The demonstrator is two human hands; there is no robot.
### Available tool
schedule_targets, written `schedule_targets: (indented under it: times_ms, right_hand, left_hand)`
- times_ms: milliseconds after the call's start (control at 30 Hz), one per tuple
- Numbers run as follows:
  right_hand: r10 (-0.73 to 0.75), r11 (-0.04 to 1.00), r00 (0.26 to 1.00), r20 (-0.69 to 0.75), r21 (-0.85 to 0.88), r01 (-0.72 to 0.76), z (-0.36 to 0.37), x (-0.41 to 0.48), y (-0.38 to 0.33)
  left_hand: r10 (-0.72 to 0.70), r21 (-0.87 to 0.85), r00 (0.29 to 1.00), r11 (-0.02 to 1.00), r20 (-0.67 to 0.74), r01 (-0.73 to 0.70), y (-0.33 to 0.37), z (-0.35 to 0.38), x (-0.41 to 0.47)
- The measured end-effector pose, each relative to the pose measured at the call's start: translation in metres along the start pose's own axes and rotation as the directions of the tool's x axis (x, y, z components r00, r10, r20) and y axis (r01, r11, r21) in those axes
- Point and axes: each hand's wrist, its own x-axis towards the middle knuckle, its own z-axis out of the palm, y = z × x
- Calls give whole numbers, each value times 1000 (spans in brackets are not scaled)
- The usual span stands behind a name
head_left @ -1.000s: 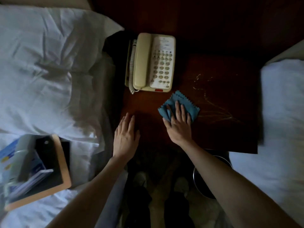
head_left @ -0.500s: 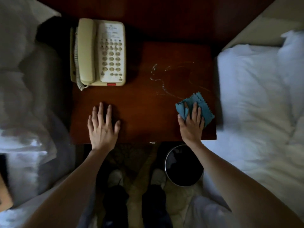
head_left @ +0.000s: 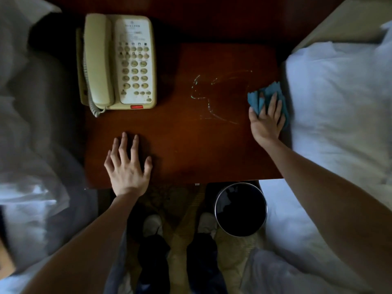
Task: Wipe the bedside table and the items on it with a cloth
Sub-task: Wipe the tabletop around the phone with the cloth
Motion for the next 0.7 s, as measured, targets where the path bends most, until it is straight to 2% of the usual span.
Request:
schedule_targets:
  times_ms: [167, 333, 533, 700]
  right_hand:
    - [-83, 996, 996, 26, -36, 84, -6, 12, 6]
    - [-196, 976, 980, -22, -98, 193, 3, -27, 24]
    - [-127, 986, 992, -18, -113, 124, 24, -101, 34]
    - [-123, 986, 992, -24, -113, 119, 48, -151, 4]
  left_hand:
    - [-2, 6, 1000, 1000, -15, 2, -2, 2, 0]
    - [-1, 11, 1000, 1000, -7, 1, -2, 3, 1]
    - [-5, 15, 1000, 1000, 5, 5, -3, 3, 1]
    - [-2, 9, 1000, 1000, 21, 2, -3, 2, 1]
